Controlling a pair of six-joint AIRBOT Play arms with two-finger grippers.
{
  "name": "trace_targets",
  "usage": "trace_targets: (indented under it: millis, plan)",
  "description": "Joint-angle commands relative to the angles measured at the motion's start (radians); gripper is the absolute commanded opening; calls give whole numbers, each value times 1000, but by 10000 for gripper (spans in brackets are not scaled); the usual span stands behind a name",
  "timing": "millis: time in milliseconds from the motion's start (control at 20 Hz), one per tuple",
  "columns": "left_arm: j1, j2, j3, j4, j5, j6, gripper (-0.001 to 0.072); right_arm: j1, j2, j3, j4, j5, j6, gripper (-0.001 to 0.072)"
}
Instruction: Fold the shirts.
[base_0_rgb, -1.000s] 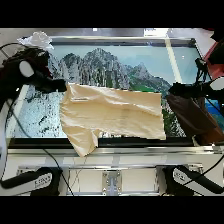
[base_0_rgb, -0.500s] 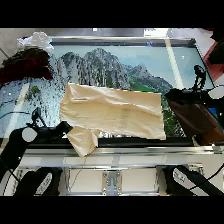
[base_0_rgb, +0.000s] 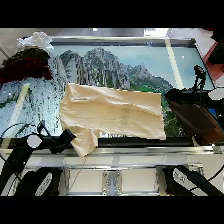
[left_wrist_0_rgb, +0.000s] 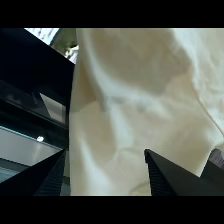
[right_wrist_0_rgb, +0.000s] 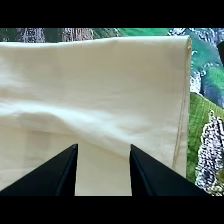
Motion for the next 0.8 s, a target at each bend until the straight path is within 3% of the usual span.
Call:
trace_targets:
  millis: [0,200,300,400,450,500,550,750]
  plan:
    - [-1,-7,-14,-9,-3,6,558,0,1,-1,11,-2,-4,391]
    - [-1,-80,-19,-47,51,54,554,0,1,-1,30,0,-5,391]
    - [-1,-134,-19,-107,87,110,483,0,7,-1,35,0,-5,391]
    - [-1,-195,-19,-183,113,185,477,0,23,-1,37,0,-5,391]
    - [-1,-222,-19,-220,129,212,431,0,32,-1,35,1,-5,391]
    - [-1,-233,-19,-261,140,247,249,0,41,0,33,11,-4,390]
    - [-1,-233,-15,-302,150,297,21,0,48,1,16,35,0,385]
    - [-1,-231,80,-328,127,363,14,-2,66,-16,-243,261,193,381]
